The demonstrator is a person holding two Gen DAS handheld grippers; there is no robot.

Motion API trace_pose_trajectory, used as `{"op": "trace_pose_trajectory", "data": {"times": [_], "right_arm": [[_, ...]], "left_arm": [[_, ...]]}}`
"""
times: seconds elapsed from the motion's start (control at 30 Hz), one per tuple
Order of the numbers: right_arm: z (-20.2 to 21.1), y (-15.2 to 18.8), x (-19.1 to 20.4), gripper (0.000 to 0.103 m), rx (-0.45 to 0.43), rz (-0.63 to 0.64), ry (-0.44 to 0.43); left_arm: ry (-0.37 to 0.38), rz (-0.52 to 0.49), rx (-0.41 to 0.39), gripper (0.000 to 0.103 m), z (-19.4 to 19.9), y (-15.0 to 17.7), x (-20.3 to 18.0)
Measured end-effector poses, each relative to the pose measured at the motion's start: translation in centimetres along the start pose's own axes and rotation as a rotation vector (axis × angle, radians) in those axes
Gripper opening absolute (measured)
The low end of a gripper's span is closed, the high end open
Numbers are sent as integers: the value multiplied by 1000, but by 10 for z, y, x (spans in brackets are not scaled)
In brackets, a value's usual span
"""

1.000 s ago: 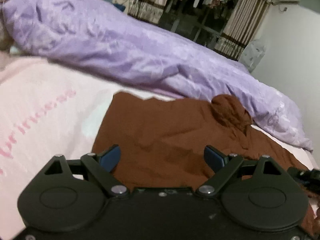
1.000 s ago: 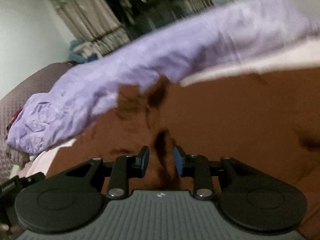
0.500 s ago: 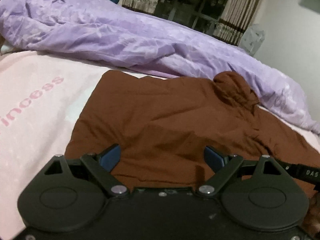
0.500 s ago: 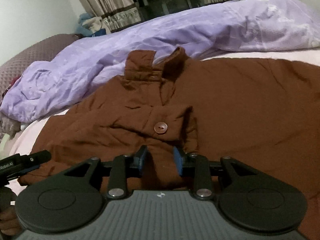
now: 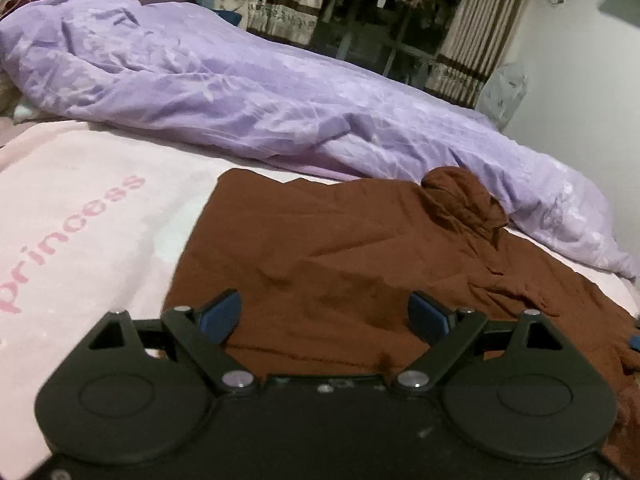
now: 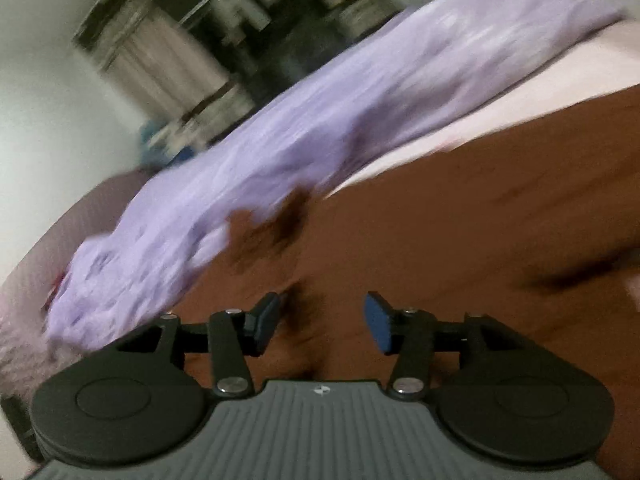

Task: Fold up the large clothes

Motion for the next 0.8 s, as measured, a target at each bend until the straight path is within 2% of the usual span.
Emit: {"op": "trace_pose_trajectory", "data": {"times": [0.07,0.13,0.27,0.37,0.67,0.8], "right_arm": [[30,-15,-42,59,-66,10,116],[56,-27,-86,60,-111,-33,230],[100,-38,-167,60,-210,-159,350],[117,-41,-212,60,-251,-218,423],[122,-57,-296,60,-309,-361,512],[120,-68,-318,60,-344,-440,502]], "left_arm": [[-4,-8,1,91,5,4,0],[-28,-34,4,91,4,8,-3],[-50,-62,8,91,0,13,-11],[-50,-62,4,91,0,14,-15],[-90,-74,4,91,4,18,-14],[-97,-67,6,91,6,22,-12]]}}
Point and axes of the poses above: each gripper's, at about its wrist camera, not at the fingertips, and z roughly against the way its jaws point, x to its left, y to its underside, the point moved 5 cm from there along -z, roughly the way its jaws point
